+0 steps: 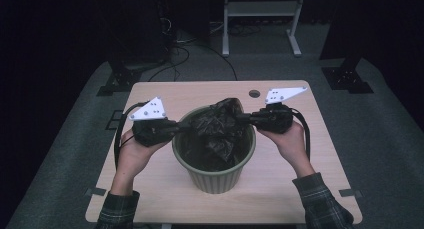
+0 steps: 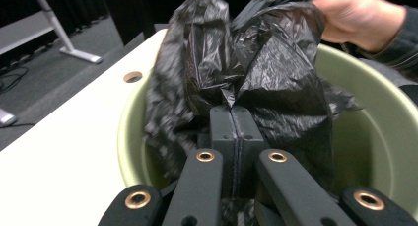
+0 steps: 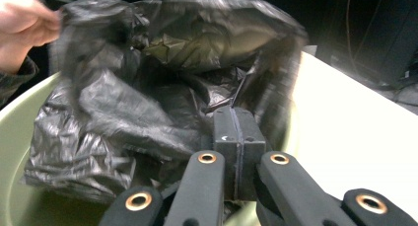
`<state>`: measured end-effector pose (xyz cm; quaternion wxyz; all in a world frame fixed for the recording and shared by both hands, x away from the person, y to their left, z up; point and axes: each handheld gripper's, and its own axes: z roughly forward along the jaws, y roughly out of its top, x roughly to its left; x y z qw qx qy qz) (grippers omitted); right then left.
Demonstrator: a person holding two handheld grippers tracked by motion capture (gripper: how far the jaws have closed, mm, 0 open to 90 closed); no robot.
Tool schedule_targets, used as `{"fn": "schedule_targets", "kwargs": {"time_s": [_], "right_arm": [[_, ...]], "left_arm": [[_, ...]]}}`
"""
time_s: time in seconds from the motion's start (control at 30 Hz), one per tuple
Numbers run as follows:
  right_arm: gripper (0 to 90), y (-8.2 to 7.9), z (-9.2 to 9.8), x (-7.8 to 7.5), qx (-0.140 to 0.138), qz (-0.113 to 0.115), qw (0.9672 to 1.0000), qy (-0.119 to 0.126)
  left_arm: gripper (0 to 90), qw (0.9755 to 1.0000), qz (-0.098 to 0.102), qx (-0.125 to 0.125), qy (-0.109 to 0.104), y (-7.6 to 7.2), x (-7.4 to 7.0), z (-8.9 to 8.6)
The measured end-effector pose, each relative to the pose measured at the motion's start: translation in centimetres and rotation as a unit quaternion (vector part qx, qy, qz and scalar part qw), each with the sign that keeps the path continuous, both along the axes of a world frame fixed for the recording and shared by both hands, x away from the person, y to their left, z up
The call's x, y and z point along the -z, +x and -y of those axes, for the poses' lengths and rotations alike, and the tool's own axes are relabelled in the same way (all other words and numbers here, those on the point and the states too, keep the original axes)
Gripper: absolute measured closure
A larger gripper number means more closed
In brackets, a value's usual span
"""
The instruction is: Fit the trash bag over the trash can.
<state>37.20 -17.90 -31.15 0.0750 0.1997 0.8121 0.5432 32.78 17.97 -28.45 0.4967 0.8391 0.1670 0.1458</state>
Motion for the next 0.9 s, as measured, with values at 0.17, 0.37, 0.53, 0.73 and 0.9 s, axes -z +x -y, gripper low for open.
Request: {"fn": "schedule_targets", "kwargs": {"time_s": [0.17, 0.37, 0.53, 0.73, 0.9], "right_arm": [[90.0, -1.4, 2.7, -0.7, 0.011, 0.015, 0.9998, 0.001], [90.0, -2.8, 5.5, -0.6, 0.021, 0.018, 0.9996, 0.007], [90.0, -2.8, 4.9, -0.1, 0.006, 0.017, 0.9998, 0.002], [90.0, -2.6, 4.0, -0.1, -0.007, 0.017, 0.9998, 0.001], [90.0, -2.4, 3.5, -0.1, -0.014, 0.017, 0.9997, 0.007]], "left_arm": [[89.9, 0.9998, -0.003, -0.019, -0.010, -0.4, 0.4, -1.8], [88.2, 0.9995, -0.007, -0.027, -0.013, -1.0, 1.6, -2.7], [61.3, 0.9988, 0.015, -0.033, -0.032, -1.1, 0.8, -2.4], [52.6, 0.9983, 0.040, -0.025, -0.034, -0.7, -1.3, -1.2], [52.6, 0.9989, 0.043, 0.001, -0.020, 0.4, -2.0, 2.0]]}}
